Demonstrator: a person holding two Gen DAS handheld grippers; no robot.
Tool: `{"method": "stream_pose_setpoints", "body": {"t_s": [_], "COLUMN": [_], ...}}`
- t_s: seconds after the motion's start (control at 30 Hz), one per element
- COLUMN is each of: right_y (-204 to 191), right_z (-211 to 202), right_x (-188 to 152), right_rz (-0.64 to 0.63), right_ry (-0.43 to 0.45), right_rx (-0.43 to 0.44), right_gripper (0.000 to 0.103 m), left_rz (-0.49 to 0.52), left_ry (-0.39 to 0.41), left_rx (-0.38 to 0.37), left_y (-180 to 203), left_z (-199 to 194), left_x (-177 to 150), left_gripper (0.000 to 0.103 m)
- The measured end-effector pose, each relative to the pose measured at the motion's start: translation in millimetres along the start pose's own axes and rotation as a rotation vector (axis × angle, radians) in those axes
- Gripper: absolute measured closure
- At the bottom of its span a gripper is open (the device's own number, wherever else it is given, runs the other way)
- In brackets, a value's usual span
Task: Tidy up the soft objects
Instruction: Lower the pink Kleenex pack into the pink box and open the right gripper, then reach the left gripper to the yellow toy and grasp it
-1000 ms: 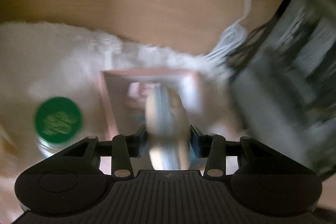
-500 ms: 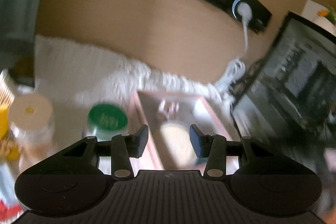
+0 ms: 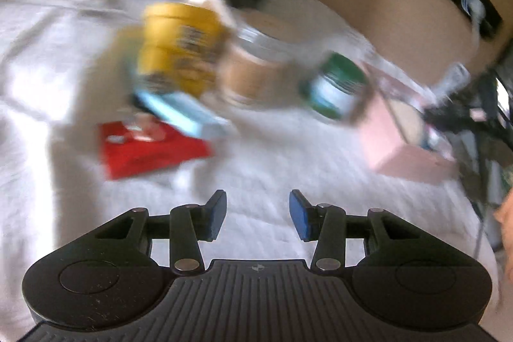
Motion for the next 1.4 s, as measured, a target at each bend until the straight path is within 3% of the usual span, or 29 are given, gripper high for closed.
{"method": "stream_pose_setpoints", "body": {"t_s": [0.07,0.17,0.33,0.47,0.57,0.67,0.73,0.8,0.87,1.03,1.07,1.13,1.2,1.27,1.4], "right_y": [-2.3,-9.1,-33.8,-57.3,-75.3,-89.2,-95.9,-101.6,-103.8,-97.1,-95.3,-92.2,-88.6,-86.7,-86.7], "right_z": [-3.9,-21.3,-70.3,-105.9,-121.0,-123.7,-123.0,-121.4,-120.4,-118.9,-116.1,-109.3,-105.2,-104.1,-101.9], "right_x": [-2.0,-8.7,-38.1,-69.8,-92.2,-107.8,-117.5,-126.2,-133.4,-146.3,-147.3,-148.3,-149.0,-150.6,-153.7], "right_rz": [-0.017,-0.034,-0.152,-0.227,-0.283,-0.304,-0.312,-0.314,-0.308,-0.274,-0.265,-0.241,-0.215,-0.202,-0.197], "right_ry": [0.000,0.047,0.157,0.208,0.196,0.152,0.125,0.100,0.080,0.051,0.043,0.025,0.011,0.006,0.001], "right_rx": [-0.020,-0.035,-0.022,0.022,0.082,0.125,0.143,0.153,0.159,0.157,0.149,0.133,0.126,0.126,0.127], "right_gripper": [0.037,0.036,0.034,0.031,0.030,0.030,0.030,0.030,0.030,0.030,0.030,0.030,0.030,0.030,0.030], "left_rz": [-0.044,-0.113,-0.135,-0.028,0.212,0.526,0.721,0.825,0.849,0.878,0.883,0.886,0.854,0.818,0.753], "left_ry": [0.036,0.077,0.123,0.214,0.242,0.168,0.097,0.009,-0.068,-0.160,-0.183,-0.253,-0.323,-0.308,-0.206], "left_rx": [0.051,0.095,0.081,0.057,0.039,0.050,0.099,0.118,0.114,0.159,0.154,0.162,0.167,0.171,0.134], "left_y": [-18.4,-41.4,-60.6,-55.7,-36.8,-9.6,5.0,10.8,9.0,2.5,-2.4,-7.2,-16.1,-22.2,-28.1], "left_z": [-8.2,-15.5,-22.6,-21.2,-14.6,2.0,20.1,40.1,58.2,85.3,89.4,98.1,105.9,104.7,90.7], "left_x": [2.6,9.1,25.6,64.3,101.1,127.9,136.0,138.1,138.4,141.4,141.7,139.9,135.9,132.3,130.9], "left_gripper": [0.056,0.056,0.056,0.056,0.056,0.054,0.052,0.052,0.050,0.052,0.055,0.072,0.074,0.074,0.085]}}
Point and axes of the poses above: each gripper's, at about its wrist camera, not at the fingertips, and z roughly the way its jaws point, y to its right, x to its top, the point moved 1 cm from there along z, roughly the way its jaws point, and after that the axes turned 7 degrees about z, right-handed, at the moved point
